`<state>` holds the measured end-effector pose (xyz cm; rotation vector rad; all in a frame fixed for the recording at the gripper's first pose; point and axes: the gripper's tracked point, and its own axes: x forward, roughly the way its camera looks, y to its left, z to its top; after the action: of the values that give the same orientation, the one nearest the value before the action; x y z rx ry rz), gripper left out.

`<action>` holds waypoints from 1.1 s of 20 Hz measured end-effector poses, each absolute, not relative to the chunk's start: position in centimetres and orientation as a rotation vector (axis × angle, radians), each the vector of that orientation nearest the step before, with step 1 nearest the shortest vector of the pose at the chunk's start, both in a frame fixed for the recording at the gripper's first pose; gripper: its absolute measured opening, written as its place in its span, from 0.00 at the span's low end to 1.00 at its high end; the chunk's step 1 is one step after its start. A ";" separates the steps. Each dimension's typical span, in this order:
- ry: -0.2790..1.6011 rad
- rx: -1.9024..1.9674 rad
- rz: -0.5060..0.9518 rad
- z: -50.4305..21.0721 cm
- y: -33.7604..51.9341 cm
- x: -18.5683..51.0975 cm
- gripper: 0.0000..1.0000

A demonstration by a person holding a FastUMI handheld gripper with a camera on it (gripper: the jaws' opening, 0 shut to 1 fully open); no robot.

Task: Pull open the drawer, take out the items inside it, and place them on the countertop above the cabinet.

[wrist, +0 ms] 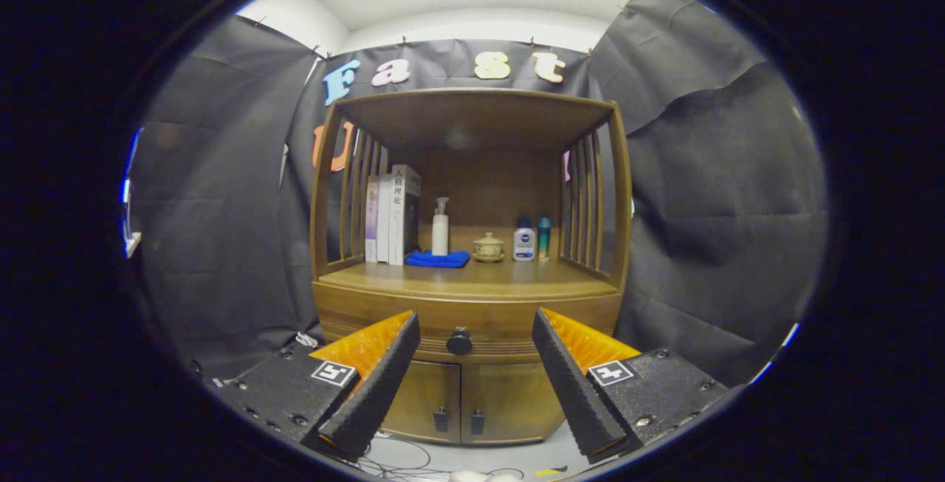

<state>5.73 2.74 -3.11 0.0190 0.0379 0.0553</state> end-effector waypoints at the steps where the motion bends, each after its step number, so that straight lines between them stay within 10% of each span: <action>1: 0.051 0.026 0.055 -3.8 3.0 6.8 1.00; 17: 0.216 -0.033 0.008 -14.9 5.4 21.9 0.96; 22: 0.243 -0.011 0.005 -15.8 5.2 22.8 0.65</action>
<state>22.76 5.17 -15.75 -0.0109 0.2428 0.0045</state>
